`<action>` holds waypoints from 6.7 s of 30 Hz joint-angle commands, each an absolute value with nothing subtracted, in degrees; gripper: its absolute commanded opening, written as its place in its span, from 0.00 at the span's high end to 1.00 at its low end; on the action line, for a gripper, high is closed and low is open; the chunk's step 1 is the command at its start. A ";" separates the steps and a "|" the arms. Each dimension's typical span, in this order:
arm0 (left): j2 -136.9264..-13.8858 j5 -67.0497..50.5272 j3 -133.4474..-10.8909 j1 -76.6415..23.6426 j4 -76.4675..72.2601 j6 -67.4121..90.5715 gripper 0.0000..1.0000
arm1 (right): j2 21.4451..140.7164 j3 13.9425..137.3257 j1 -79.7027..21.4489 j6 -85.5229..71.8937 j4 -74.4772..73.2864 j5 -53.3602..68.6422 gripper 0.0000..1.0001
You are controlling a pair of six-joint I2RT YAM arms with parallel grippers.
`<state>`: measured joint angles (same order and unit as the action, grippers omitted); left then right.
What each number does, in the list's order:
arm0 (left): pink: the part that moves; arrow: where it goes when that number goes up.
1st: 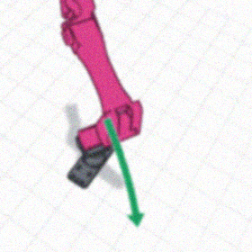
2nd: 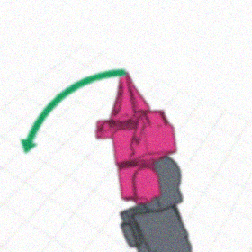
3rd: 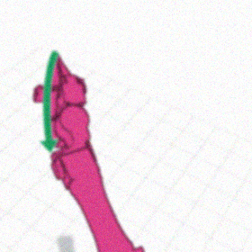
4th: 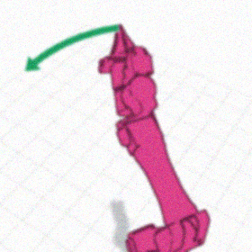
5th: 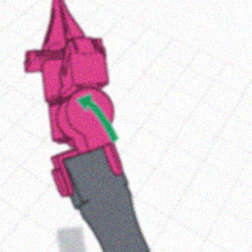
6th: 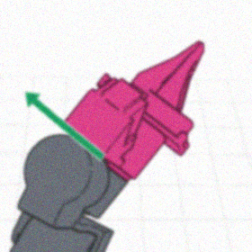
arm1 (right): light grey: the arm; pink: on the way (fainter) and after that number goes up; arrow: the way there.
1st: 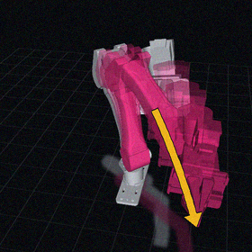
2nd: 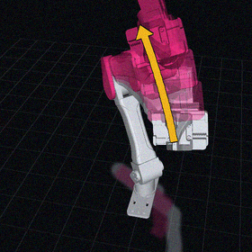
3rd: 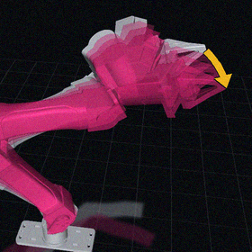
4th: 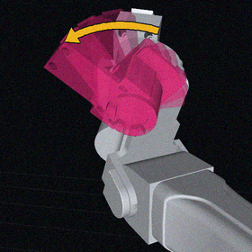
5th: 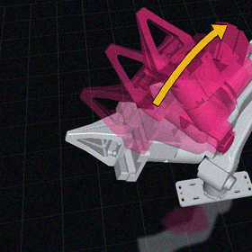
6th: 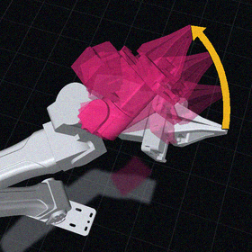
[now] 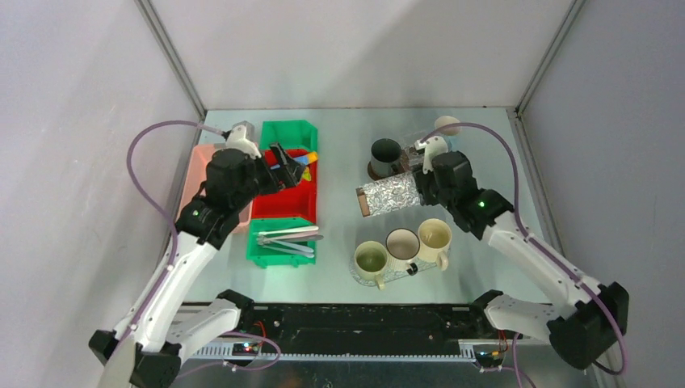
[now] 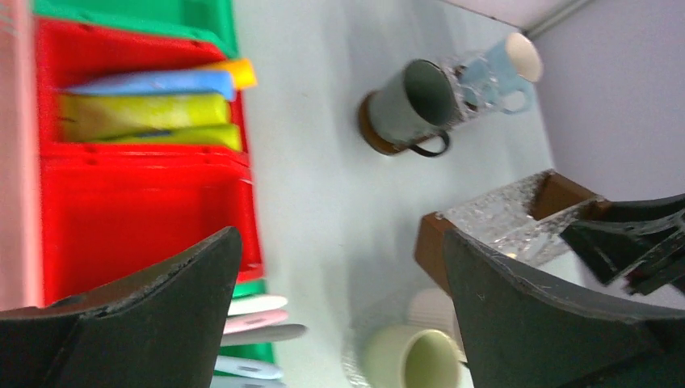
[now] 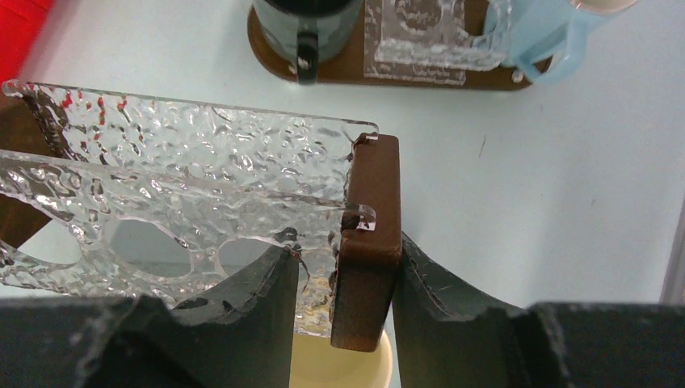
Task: Prepare toiletry sets of a toothbrush and toothpaste on the tray
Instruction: Place the toothpaste holder at the center of the board, then pick up the toothpaste from the storage box.
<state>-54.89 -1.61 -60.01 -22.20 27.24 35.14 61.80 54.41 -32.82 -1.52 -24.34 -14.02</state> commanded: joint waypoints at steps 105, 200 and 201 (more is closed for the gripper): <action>-87.97 22.05 -78.51 -21.92 37.99 -7.06 0.08 | 39.21 51.62 -10.50 -20.37 -25.94 1.24 0.01; -61.44 11.39 -74.17 -21.84 19.87 17.59 1.00 | 51.53 47.90 -13.68 -41.87 3.26 21.42 0.10; -60.86 10.40 -73.56 -21.86 18.22 19.32 1.00 | 52.34 47.88 -13.92 -42.95 3.65 21.61 0.10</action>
